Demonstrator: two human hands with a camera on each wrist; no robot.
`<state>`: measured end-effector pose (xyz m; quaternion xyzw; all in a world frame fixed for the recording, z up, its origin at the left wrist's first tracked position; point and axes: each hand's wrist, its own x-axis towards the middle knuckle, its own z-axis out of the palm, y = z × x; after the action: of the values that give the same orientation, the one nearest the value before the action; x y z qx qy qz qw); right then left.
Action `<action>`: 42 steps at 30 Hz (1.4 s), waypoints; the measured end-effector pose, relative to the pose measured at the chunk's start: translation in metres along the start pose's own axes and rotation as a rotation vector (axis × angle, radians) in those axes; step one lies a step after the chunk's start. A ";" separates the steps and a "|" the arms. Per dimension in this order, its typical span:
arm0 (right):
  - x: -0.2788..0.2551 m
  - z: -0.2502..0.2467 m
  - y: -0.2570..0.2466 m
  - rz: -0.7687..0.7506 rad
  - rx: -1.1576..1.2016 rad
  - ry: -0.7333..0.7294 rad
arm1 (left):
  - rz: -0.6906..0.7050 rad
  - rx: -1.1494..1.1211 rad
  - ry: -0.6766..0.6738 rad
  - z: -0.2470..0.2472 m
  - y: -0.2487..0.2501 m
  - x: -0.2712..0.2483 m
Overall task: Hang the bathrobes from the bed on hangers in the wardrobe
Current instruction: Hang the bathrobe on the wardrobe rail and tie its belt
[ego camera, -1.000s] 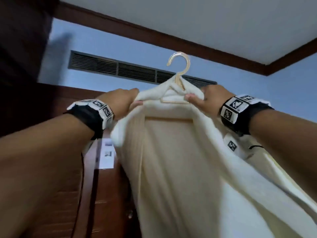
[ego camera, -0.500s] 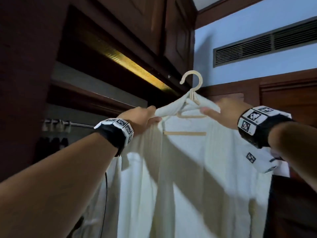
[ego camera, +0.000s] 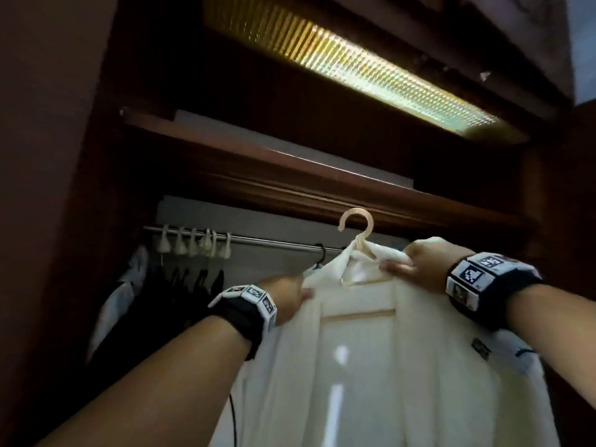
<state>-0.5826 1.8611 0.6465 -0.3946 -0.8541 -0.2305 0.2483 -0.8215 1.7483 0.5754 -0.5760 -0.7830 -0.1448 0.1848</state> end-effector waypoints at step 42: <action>0.295 0.156 -0.083 -0.238 0.162 -0.070 | -0.198 0.108 0.089 0.012 -0.113 0.233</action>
<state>-0.8527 2.0697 0.6886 -0.2770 -0.9188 -0.1749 0.2203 -0.9938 1.9183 0.6691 -0.4781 -0.8336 -0.1452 0.2352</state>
